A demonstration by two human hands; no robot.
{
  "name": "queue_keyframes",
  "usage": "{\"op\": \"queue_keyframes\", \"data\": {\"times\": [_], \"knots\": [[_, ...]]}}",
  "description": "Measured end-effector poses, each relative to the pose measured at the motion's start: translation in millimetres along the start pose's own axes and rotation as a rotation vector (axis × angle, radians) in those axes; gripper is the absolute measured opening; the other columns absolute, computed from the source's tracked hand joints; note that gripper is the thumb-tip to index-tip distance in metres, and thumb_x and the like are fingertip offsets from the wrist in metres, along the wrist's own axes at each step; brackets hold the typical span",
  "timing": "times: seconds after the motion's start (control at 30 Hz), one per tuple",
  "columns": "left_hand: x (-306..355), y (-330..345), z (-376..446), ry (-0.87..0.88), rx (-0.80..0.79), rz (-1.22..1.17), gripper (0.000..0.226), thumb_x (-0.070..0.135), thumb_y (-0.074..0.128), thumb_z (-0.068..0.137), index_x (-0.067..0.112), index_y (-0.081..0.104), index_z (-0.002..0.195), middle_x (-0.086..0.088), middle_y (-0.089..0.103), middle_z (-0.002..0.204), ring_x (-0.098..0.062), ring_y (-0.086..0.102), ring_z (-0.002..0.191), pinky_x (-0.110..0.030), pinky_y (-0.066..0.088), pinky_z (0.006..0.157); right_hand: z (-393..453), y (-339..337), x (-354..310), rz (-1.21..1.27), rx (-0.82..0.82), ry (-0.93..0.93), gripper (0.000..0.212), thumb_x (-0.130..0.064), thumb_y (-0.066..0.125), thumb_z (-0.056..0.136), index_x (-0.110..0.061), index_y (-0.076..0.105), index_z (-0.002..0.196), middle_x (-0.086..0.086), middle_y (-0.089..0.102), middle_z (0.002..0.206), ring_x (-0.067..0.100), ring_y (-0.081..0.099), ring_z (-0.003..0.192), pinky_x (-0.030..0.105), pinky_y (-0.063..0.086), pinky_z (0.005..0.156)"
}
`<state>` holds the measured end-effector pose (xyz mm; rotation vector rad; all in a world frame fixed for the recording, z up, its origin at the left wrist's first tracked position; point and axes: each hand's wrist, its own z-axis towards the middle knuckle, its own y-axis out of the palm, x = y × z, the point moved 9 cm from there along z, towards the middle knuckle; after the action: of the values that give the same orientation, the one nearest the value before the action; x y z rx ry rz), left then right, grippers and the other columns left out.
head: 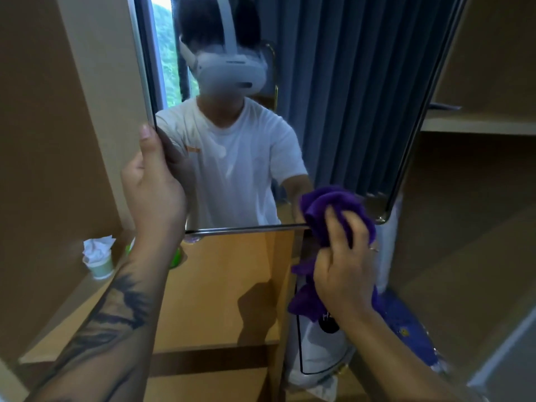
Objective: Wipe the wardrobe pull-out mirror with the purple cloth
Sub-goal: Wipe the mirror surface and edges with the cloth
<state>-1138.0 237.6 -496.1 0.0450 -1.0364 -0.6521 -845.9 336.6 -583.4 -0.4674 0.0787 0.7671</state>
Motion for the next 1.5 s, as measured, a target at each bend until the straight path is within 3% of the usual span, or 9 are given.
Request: {"op": "queue_keyframes", "data": {"times": [0.07,0.2,0.37,0.57,0.77,0.93,1.0,1.2,1.5], "knots": [[-1,-2,1,-0.008,0.013,-0.013,0.054,0.053,0.043,0.105,0.030,0.044,0.056,0.019,0.041,0.049,0.003,0.036,0.055,-0.026,0.034,0.059,-7,3,3,-0.064,-0.034,-0.084,0.057,-0.014,0.048,0.092,-0.015,0.048,0.149,0.016,0.044,0.146,0.041,0.055,0.114,0.037,0.046,0.091],[-1,-2,0,0.003,0.023,-0.018,0.054,0.049,0.043,0.107,0.029,0.043,0.058,0.019,0.044,0.047,0.005,0.038,0.052,-0.019,0.035,0.054,-6,-5,49,0.035,0.068,0.393,0.060,-0.011,0.046,0.095,-0.012,0.043,0.155,0.019,0.039,0.153,0.041,0.045,0.131,0.026,0.022,0.107],[1,0,-1,0.008,-0.001,-0.017,0.062,0.048,0.042,0.109,0.032,0.049,0.050,0.020,0.040,0.046,0.005,0.036,0.051,-0.017,0.033,0.052,-22,14,-29,0.011,-0.137,-0.124,0.058,-0.022,0.042,0.096,-0.020,0.039,0.154,0.010,0.034,0.150,0.033,0.053,0.120,0.037,0.055,0.086],[1,4,-5,-0.013,-0.020,-0.064,0.066,0.045,0.042,0.111,0.034,0.051,0.046,0.021,0.042,0.044,0.007,0.039,0.046,-0.012,0.035,0.049,12,0,8,0.337,0.180,0.456,0.059,-0.009,0.044,0.096,-0.018,0.043,0.154,0.003,0.034,0.152,0.016,0.036,0.137,0.021,0.030,0.111],[1,0,-2,-0.016,-0.053,-0.029,0.061,0.052,0.040,0.106,0.038,0.051,0.047,0.020,0.041,0.047,0.003,0.038,0.053,-0.024,0.036,0.058,20,12,-73,-0.007,0.042,-0.489,0.048,-0.008,0.061,0.094,-0.014,0.052,0.141,0.012,0.052,0.144,0.034,0.058,0.126,0.040,0.039,0.110],[2,1,-2,0.003,-0.040,-0.012,0.060,0.052,0.040,0.106,0.041,0.056,0.049,0.020,0.046,0.047,0.002,0.044,0.053,-0.022,0.040,0.059,59,-28,27,0.199,0.339,0.335,0.041,-0.008,0.055,0.092,-0.009,0.056,0.133,0.017,0.050,0.143,0.036,0.048,0.130,0.007,0.016,0.107],[-1,0,-1,-0.013,-0.022,-0.007,0.057,0.058,0.041,0.102,0.039,0.054,0.050,0.019,0.044,0.048,-0.004,0.043,0.057,-0.030,0.038,0.062,44,-19,18,0.235,0.303,0.418,0.050,-0.011,0.057,0.090,-0.006,0.050,0.139,0.019,0.044,0.147,0.038,0.044,0.133,0.019,0.022,0.112],[-2,0,0,-0.011,-0.025,-0.002,0.053,0.063,0.042,0.098,0.038,0.046,0.052,0.019,0.038,0.054,-0.002,0.038,0.062,-0.029,0.035,0.061,2,33,-84,0.072,-0.130,-0.055,0.079,-0.023,0.053,0.079,-0.009,0.031,0.154,0.018,0.024,0.157,0.043,0.032,0.137,0.043,0.022,0.118],[3,4,-3,0.028,-0.073,-0.036,0.062,0.047,0.040,0.110,0.040,0.052,0.049,0.021,0.043,0.048,0.007,0.040,0.051,-0.014,0.036,0.053,25,-7,-28,-0.003,-0.044,-0.321,0.041,-0.020,0.055,0.099,-0.016,0.062,0.140,0.010,0.056,0.148,0.037,0.057,0.126,0.048,0.039,0.107]]}}
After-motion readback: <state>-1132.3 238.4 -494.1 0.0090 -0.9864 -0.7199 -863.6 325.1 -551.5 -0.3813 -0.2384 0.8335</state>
